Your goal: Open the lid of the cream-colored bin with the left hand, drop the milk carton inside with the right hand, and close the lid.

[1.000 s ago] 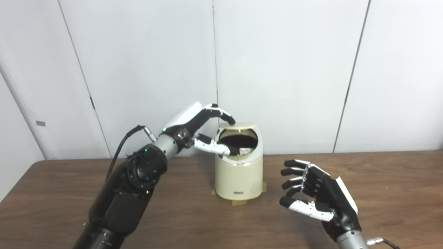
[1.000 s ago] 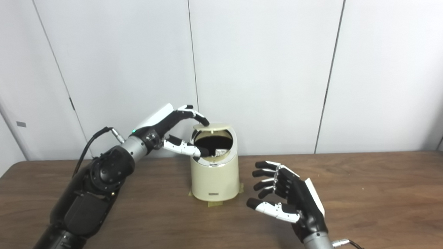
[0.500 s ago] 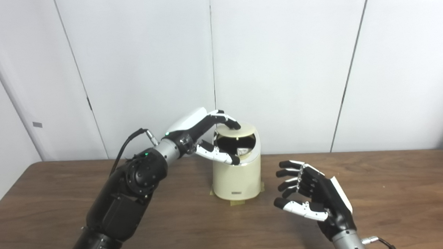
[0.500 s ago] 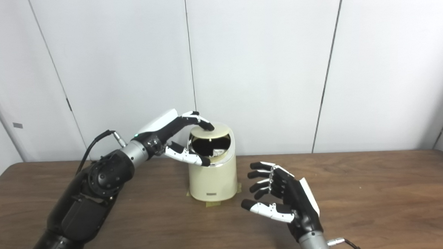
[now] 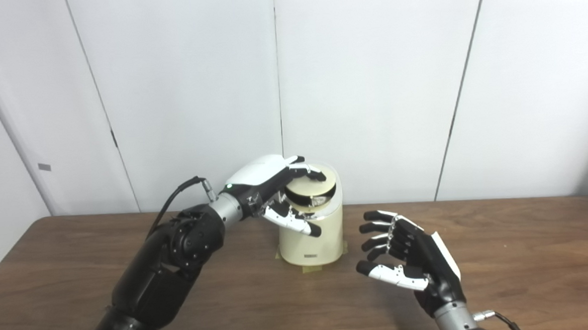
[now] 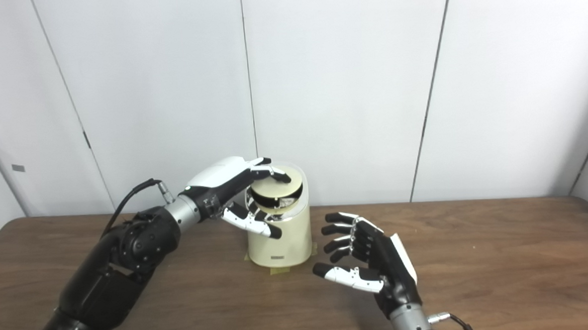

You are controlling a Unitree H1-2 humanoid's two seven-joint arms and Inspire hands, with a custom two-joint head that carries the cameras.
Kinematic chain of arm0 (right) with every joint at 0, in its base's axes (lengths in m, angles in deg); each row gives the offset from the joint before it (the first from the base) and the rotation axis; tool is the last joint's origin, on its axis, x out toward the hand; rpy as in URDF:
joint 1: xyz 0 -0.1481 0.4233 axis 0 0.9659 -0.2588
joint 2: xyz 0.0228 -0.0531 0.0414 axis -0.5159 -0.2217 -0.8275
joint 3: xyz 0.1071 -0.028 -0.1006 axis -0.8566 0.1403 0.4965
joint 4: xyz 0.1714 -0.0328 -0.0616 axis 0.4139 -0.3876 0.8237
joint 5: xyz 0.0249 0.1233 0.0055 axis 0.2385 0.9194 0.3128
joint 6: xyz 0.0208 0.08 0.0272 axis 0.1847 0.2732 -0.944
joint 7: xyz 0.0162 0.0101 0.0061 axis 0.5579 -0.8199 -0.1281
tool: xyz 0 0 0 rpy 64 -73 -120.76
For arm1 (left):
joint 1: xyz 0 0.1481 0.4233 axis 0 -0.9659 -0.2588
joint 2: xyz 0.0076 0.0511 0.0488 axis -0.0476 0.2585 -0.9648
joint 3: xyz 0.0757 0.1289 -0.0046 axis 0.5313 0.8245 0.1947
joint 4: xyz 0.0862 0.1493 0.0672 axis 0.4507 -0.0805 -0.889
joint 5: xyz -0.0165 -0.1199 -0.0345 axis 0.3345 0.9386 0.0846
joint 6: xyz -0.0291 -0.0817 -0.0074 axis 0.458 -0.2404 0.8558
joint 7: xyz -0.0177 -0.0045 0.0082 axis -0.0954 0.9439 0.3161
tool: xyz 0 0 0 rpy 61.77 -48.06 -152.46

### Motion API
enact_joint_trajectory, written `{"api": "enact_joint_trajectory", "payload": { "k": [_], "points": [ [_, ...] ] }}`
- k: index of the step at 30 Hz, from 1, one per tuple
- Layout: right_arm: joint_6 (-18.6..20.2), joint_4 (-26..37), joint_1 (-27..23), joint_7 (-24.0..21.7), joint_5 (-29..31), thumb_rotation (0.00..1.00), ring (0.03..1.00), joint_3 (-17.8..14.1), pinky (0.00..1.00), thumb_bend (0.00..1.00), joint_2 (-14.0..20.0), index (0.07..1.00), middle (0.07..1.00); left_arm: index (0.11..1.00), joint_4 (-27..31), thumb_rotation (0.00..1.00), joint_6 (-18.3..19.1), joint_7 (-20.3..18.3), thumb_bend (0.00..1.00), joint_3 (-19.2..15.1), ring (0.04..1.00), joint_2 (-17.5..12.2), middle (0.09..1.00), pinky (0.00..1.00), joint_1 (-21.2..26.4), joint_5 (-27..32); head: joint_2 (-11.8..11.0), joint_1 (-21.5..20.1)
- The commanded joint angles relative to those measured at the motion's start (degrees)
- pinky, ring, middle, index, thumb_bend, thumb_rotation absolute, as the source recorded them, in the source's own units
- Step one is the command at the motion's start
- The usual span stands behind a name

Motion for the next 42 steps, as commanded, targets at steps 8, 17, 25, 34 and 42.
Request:
{"api": "enact_joint_trajectory", "payload": {
  "k": [8, 17, 25, 34, 42],
  "points": [
    [0.19, 2.65, -2.02, -0.37, 0.67, 0.16, 0.538, 0.22, 0.44, 0.65, 0.20, 0.695, 0.654, 0.715, 5.72, 0.39, 2.88, -2.39, 0.90, 3.16, 0.961, -2.80, 0.751, 1.00, 2.39, -13.25, 0.61, 0.12],
    [1.58, 3.84, -1.90, -0.41, 0.64, 0.18, 0.539, 0.34, 0.44, 0.66, 0.22, 0.690, 0.653, 0.690, 8.07, 0.42, 7.30, -6.88, 0.93, 4.22, 0.922, -2.50, 0.742, 1.00, 2.02, -19.37, 1.47, 0.22],
    [1.56, 4.02, -2.22, 0.22, -0.50, 0.19, 0.539, 0.47, 0.43, 0.67, 0.13, 0.680, 0.644, 0.691, 7.78, 0.38, 7.56, -8.43, 0.92, 4.62, 0.921, -1.85, 0.751, 1.00, 0.99, -19.83, 2.00, 0.47],
    [1.47, 3.99, -2.43, -0.08, -0.05, 0.19, 0.541, 0.83, 0.43, 0.66, -0.11, 0.676, 0.638, 0.743, 5.95, 0.38, 7.39, -8.65, 0.94, 5.81, 0.972, -1.18, 0.764, 1.00, -1.58, -19.11, 1.73, 0.25],
    [1.11, 3.73, -2.47, 0.00, 0.16, 0.19, 0.542, 0.82, 0.43, 0.66, -0.03, 0.674, 0.637, 0.781, 6.72, 0.39, 6.46, -7.04, 0.92, 3.97, 1.000, -1.41, 0.797, 1.00, -2.64, -15.73, 1.69, 0.20]
  ]
}}
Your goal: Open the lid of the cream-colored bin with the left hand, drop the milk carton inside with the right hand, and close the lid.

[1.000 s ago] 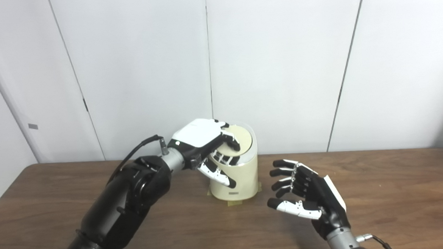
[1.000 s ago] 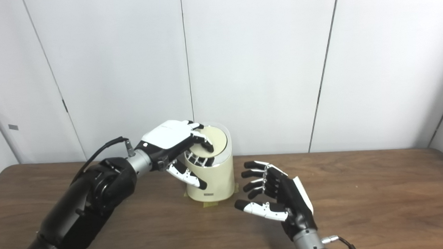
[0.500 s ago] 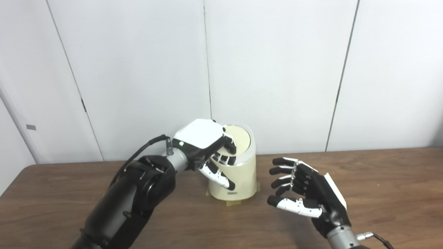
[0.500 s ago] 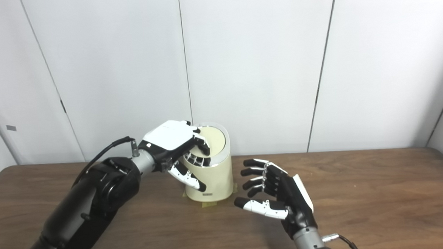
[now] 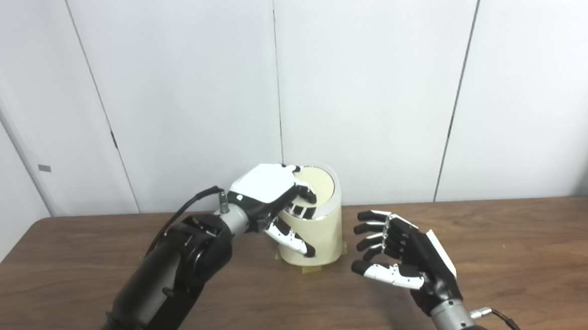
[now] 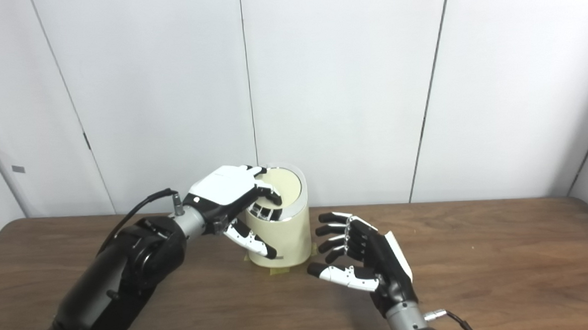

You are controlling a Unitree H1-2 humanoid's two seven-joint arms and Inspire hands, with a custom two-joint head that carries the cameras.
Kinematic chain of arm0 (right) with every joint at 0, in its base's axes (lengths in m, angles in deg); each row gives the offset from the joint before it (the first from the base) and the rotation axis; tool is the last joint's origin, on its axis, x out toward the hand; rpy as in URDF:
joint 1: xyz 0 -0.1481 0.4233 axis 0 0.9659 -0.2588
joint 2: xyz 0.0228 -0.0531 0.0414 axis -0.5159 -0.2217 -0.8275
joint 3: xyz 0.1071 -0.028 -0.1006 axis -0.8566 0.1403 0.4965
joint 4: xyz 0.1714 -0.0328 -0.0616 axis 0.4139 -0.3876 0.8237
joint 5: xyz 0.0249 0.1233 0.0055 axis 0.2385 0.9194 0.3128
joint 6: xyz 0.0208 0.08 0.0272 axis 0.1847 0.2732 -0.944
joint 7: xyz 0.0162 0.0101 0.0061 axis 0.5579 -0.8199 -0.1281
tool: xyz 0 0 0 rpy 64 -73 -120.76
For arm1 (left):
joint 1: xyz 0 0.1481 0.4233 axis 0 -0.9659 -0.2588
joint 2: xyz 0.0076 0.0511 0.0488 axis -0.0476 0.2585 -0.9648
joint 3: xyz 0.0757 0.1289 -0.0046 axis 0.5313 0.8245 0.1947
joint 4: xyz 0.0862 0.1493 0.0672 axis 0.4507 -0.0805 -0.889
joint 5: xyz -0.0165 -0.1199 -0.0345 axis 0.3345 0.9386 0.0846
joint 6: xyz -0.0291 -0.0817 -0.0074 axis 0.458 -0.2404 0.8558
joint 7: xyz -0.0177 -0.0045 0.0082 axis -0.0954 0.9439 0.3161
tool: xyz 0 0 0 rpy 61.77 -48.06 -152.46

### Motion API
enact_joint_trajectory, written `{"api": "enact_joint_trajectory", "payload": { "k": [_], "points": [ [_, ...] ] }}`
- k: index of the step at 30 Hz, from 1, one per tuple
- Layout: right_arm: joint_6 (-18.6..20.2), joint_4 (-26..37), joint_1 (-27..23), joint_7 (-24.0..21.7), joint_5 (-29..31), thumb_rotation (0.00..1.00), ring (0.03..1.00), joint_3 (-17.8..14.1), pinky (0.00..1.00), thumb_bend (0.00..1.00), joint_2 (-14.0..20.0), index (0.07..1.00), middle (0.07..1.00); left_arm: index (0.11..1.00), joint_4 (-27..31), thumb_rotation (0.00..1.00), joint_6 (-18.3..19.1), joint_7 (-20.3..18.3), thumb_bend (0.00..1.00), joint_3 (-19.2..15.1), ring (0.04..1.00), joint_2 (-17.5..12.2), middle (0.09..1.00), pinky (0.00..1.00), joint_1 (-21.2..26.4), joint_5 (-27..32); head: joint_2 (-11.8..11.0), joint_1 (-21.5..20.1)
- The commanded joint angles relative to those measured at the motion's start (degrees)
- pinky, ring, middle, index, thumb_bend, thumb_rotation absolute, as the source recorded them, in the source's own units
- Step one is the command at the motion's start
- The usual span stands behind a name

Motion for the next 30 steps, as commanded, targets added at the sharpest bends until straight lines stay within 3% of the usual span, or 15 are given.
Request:
{"api": "enact_joint_trajectory", "payload": {
  "k": [1, 5, 9, 12, 15, 18, 22, 24, 28, 30],
  "points": [
    [-1.41, 1.52, -2.44, 0.26, 0.49, 0.19, 0.540, -0.18, 0.43, 0.66, -0.16, 0.674, 0.636, 0.795, -1.04, 0.39, -0.36, -1.31, 0.92, -0.28, 1.000, -0.62, 0.808, 1.00, -0.69, 1.81, 0.02, -0.06],
    [-1.32, 1.44, -2.44, 0.44, 0.26, 0.20, 0.539, -0.28, 0.42, 0.66, -0.02, 0.677, 0.634, 0.880, -0.39, 0.40, -1.94, 3.06, 0.93, -3.40, 1.000, -0.22, 0.896, 1.00, -3.25, 5.62, -0.08, 0.01],
    [-1.09, 1.68, -2.27, 0.50, -0.09, 0.19, 0.547, -0.36, 0.43, 0.65, 0.26, 0.680, 0.641, 0.930, 0.06, 0.38, -6.29, 11.86, 0.89, -8.16, 1.000, 1.24, 0.938, 1.00, -7.33, 9.93, 0.03, 0.12],
    [-1.01, 1.78, -2.15, 0.25, 0.35, 0.17, 0.549, -0.48, 0.44, 0.64, 0.42, 0.683, 0.646, 0.963, 1.00, 0.40, -7.62, 15.78, 0.85, -12.07, 1.000, 2.94, 0.964, 1.00, -10.18, 14.00, 0.12, 0.16],
    [-0.98, 1.75, -2.09, 0.17, 0.71, 0.18, 0.546, -0.65, 0.43, 0.65, 0.50, 0.683, 0.643, 0.969, 2.15, 0.42, -8.42, 17.94, 0.83, -15.51, 1.000, 4.42, 0.984, 1.00, -12.96, 18.12, 0.19, 0.33],
    [-0.65, 1.93, -1.90, 0.01, 1.21, 0.18, 0.540, -0.80, 0.42, 0.66, 0.59, 0.682, 0.641, 0.962, 3.82, 0.40, -7.99, 18.21, 0.79, -18.20, 0.979, 5.31, 0.979, 0.88, -16.28, 22.85, 0.29, 0.20],
    [-0.51, 2.24, -1.69, 0.16, 0.48, 0.18, 0.538, -0.79, 0.42, 0.66, 1.05, 0.687, 0.639, 0.938, 5.16, 0.35, -6.92, 18.03, 0.77, -22.22, 0.940, 7.42, 0.951, 0.86, -21.49, 32.35, 0.52, 0.31],
    [-0.46, 2.34, -1.59, 0.26, 0.31, 0.18, 0.535, -0.85, 0.41, 0.65, 1.20, 0.686, 0.637, 0.926, 5.75, 0.30, -6.01, 17.34, 0.77, -24.13, 0.901, 8.65, 0.920, 0.80, -23.66, 37.69, 0.58, 0.45],
    [-0.23, 2.13, -1.54, 0.03, 1.08, 0.17, 0.538, -1.11, 0.42, 0.66, 1.45, 0.684, 0.639, 0.797, 6.44, 0.24, -6.84, 17.25, 0.73, -26.37, 0.667, 10.50, 0.720, 0.60, -27.62, 44.36, 0.81, 0.66],
    [-0.66, 1.78, -1.57, -0.25, 1.25, 0.18, 0.539, -1.13, 0.42, 0.67, 1.73, 0.686, 0.642, 0.759, 6.34, 0.25, -7.78, 17.52, 0.72, -26.72, 0.618, 10.90, 0.680, 0.56, -28.91, 45.58, 0.81, 0.82]
  ]
}}
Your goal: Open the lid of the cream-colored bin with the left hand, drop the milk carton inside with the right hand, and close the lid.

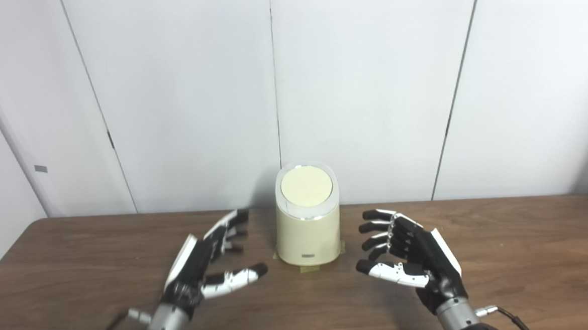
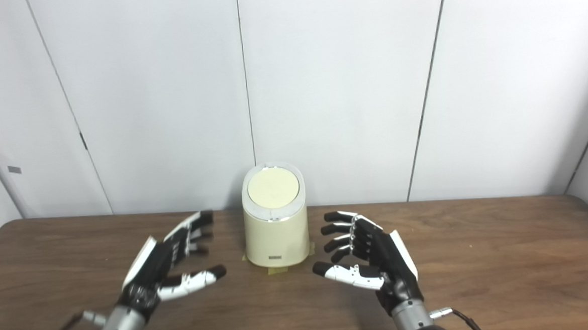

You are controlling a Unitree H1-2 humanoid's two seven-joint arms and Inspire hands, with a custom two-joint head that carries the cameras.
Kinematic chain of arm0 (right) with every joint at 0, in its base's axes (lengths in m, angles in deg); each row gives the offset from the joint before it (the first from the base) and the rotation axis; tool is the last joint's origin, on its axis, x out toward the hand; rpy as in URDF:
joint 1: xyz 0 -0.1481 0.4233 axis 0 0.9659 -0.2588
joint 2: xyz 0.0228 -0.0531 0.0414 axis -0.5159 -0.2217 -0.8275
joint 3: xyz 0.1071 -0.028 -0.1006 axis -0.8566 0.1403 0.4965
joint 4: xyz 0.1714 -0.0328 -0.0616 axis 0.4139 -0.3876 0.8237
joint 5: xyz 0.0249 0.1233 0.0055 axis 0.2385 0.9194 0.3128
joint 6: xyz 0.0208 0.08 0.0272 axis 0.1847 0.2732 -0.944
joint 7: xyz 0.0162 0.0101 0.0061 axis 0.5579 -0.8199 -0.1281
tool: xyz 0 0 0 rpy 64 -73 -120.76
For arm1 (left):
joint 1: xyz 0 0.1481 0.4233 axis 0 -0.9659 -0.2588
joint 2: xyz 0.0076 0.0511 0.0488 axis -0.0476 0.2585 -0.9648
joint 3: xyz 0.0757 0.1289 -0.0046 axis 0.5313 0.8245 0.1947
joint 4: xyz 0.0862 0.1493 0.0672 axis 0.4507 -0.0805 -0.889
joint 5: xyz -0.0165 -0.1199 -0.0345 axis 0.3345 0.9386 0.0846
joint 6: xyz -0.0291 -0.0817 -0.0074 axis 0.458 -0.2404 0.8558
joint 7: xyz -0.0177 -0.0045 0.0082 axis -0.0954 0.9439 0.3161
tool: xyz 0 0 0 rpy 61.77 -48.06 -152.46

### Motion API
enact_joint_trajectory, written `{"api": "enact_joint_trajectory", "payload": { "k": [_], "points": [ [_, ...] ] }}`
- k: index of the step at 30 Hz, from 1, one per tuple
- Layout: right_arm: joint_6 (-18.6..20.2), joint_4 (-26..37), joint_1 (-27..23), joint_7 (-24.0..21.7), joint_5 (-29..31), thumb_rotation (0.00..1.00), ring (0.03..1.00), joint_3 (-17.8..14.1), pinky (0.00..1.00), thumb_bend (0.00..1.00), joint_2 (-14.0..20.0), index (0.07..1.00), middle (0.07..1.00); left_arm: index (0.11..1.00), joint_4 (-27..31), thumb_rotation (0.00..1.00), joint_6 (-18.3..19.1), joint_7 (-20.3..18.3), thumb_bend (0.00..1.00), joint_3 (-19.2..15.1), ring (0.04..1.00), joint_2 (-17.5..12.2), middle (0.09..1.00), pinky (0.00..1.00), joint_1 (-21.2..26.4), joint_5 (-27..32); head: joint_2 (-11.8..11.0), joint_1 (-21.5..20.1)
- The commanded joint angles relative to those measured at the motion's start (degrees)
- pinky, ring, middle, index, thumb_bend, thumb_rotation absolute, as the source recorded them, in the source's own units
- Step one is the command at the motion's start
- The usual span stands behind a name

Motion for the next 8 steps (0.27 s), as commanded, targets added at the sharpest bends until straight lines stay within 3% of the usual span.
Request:
{"api": "enact_joint_trajectory", "payload": {
  "k": [1, 8],
  "points": [
    [-1.92, 1.47, -1.63, -0.29, 0.87, 0.19, 0.537, -0.27, 0.42, 0.67, 0.37, 0.686, 0.642, 0.754, 2.15, 0.26, -2.86, 0.91, 0.71, -0.82, 0.611, -0.17, 0.674, 0.55, 1.54, 1.96, 0.05, 0.04],
    [-3.98, 0.65, -1.44, 0.38, 0.74, 0.23, 0.545, -0.44, 0.43, 0.69, 0.13, 0.692, 0.662, 0.767, 1.71, 0.28, -3.35, 0.60, 0.68, -1.72, 0.619, 0.07, 0.694, 0.52, -1.18, 5.65, 0.27, 0.16]
  ]
}}
